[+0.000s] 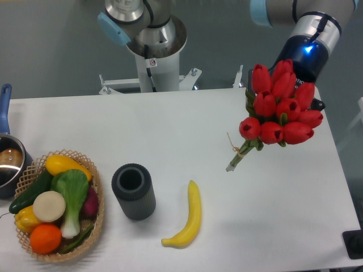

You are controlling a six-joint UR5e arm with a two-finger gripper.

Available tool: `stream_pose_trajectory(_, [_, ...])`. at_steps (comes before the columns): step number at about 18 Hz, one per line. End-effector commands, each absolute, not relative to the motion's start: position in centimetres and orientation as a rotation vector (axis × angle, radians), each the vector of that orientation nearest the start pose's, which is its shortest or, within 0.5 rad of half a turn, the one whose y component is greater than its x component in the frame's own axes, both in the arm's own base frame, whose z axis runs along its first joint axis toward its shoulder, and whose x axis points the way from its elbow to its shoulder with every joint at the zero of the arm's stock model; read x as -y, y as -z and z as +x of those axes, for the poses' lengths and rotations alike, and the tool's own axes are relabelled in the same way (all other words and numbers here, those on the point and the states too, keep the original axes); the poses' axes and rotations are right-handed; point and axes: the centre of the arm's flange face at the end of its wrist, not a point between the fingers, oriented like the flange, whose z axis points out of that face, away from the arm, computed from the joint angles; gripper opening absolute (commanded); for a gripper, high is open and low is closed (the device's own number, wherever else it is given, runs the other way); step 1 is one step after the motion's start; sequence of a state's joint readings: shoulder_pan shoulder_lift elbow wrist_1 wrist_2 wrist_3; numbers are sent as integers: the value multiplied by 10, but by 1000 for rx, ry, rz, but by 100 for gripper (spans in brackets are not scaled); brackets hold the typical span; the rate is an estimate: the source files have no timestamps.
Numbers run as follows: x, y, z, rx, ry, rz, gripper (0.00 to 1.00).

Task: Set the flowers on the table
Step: 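Rotate the gripper holding the red tulips so the stems point down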

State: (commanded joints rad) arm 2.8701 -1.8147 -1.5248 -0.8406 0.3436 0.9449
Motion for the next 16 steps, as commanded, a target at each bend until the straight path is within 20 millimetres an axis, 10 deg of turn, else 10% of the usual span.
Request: stream_pose_trajectory(16, [-380, -526, -489, 51, -114, -2145, 43])
